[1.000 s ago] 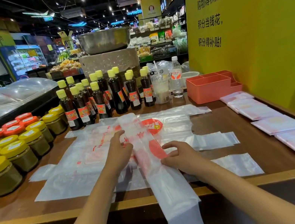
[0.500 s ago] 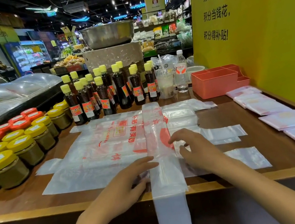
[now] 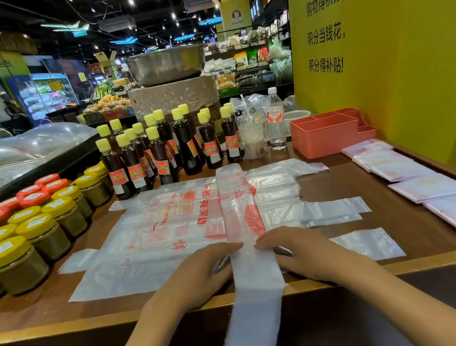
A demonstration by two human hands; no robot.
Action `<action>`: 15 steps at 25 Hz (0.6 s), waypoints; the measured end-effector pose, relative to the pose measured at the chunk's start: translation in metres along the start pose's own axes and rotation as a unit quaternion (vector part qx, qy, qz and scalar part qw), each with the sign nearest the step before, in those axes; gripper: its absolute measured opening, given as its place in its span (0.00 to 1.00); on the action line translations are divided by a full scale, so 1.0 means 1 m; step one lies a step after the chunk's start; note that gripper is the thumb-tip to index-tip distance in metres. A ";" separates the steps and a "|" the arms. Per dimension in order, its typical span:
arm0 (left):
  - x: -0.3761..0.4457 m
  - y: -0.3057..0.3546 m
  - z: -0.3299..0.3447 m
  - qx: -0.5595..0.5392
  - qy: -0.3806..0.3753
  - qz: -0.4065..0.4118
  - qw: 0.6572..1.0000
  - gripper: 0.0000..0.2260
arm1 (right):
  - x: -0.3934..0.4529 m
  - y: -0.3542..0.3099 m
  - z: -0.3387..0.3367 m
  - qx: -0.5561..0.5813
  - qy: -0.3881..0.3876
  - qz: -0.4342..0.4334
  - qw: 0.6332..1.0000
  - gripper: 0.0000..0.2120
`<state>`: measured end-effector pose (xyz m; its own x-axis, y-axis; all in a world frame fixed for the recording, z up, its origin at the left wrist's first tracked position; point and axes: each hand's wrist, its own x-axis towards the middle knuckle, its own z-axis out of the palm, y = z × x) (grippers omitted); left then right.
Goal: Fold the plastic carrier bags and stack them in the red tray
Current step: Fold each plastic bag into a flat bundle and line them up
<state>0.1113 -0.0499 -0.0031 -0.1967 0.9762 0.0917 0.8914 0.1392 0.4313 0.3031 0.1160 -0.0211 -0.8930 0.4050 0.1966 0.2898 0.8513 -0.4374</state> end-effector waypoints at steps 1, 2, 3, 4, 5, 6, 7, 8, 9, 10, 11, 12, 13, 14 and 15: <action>-0.001 0.001 -0.001 -0.034 0.005 -0.008 0.999 0.15 | 0.000 -0.001 0.000 0.003 -0.005 0.010 1.000 0.16; -0.003 0.004 -0.001 -0.068 0.017 -0.011 0.997 0.12 | -0.001 -0.003 -0.002 0.011 -0.003 0.017 1.000 0.15; -0.003 0.006 -0.001 -0.099 0.029 -0.019 0.994 0.10 | -0.002 -0.004 -0.003 0.029 0.001 0.025 0.999 0.14; -0.004 0.009 -0.002 -0.126 0.042 -0.028 0.991 0.09 | -0.002 -0.006 -0.006 0.058 0.007 0.031 0.998 0.13; -0.003 0.012 -0.003 -0.146 0.059 -0.042 0.987 0.07 | 0.000 -0.009 -0.008 0.099 0.018 0.041 0.994 0.11; 0.000 0.015 -0.003 -0.168 0.083 -0.053 0.981 0.06 | 0.004 -0.011 -0.008 0.141 0.037 0.057 0.988 0.10; 0.005 0.016 -0.001 -0.193 0.109 -0.068 0.973 0.04 | 0.010 -0.013 -0.007 0.178 0.063 0.083 0.978 0.09; 0.010 0.016 0.001 -0.206 0.134 -0.093 0.965 0.04 | 0.015 -0.016 -0.005 0.208 0.087 0.121 0.967 0.10; 0.016 0.016 0.004 -0.195 0.152 -0.127 0.960 0.05 | 0.019 -0.019 -0.003 0.226 0.102 0.158 0.956 0.13; 0.019 0.016 0.008 -0.161 0.158 -0.155 0.962 0.06 | 0.021 -0.021 0.000 0.225 0.110 0.180 0.951 0.16; 0.023 0.013 0.013 -0.115 0.153 -0.168 0.967 0.08 | 0.022 -0.021 0.003 0.204 0.114 0.184 0.955 0.16; 0.024 0.011 0.017 -0.069 0.148 -0.168 0.972 0.09 | 0.021 -0.021 0.006 0.170 0.117 0.174 0.963 0.15; 0.023 0.009 0.020 -0.031 0.145 -0.163 0.975 0.10 | 0.020 -0.020 0.007 0.127 0.116 0.163 0.972 0.13; 0.023 0.007 0.021 -0.002 0.143 -0.152 0.978 0.11 | 0.018 -0.020 0.008 0.085 0.112 0.150 0.979 0.11; 0.024 0.005 0.023 0.021 0.141 -0.137 0.980 0.12 | 0.017 -0.019 0.008 0.055 0.108 0.133 0.984 0.10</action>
<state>0.1201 -0.0223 -0.0192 -0.5318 0.8166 0.2244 0.8036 0.4029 0.4381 0.2796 0.1037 -0.0165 -0.6930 0.6799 0.2397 0.4535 0.6696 -0.5882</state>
